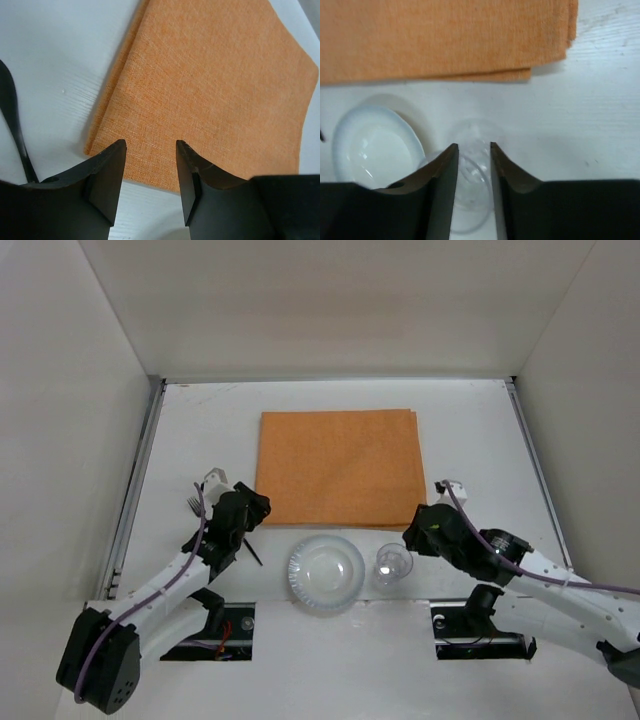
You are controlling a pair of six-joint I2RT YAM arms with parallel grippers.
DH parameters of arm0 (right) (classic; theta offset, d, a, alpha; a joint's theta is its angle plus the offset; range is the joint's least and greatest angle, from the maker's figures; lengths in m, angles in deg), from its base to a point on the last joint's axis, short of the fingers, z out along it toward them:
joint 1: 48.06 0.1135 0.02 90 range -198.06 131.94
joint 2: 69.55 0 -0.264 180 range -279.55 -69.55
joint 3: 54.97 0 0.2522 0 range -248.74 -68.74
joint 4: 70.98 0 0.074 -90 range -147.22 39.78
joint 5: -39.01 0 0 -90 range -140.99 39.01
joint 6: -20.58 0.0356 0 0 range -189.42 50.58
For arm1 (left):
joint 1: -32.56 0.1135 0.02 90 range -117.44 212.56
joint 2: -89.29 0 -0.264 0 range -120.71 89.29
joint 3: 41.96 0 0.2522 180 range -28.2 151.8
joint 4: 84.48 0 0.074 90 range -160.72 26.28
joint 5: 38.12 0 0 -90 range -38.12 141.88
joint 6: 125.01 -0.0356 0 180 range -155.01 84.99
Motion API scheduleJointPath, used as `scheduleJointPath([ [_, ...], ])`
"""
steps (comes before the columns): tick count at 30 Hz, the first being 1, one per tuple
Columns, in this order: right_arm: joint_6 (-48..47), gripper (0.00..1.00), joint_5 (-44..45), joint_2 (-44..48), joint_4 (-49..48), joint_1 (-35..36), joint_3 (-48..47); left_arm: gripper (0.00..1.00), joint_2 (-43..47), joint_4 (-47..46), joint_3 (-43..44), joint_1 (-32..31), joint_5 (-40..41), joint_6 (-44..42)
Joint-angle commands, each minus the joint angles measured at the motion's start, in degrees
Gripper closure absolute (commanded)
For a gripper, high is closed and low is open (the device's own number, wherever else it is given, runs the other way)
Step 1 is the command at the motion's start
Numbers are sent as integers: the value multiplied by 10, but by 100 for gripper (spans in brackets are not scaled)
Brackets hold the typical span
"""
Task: Set the dinner table for one person
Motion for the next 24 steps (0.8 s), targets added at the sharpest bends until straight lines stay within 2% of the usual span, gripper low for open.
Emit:
scheduleJointPath([
  [1, 41, 52, 66, -11, 155, 60, -79, 58, -20, -64, 29, -15, -5, -8],
  [4, 69, 45, 87, -44, 221, 99, -101, 58, -33, -85, 32, -20, -5, -8],
  [6, 70, 44, 81, -57, 225, 110, -92, 58, -39, -91, 35, -19, -8, -8],
  [15, 48, 55, -8, -33, 112, 116, -31, 57, -64, -117, 43, -21, -15, -13],
  [19, 28, 60, -35, -47, 63, 95, -6, 57, -79, -131, 45, -22, -22, -12],
  [24, 12, 87, -40, -64, 39, 70, -7, 57, -94, -142, 44, -20, -24, -12],
])
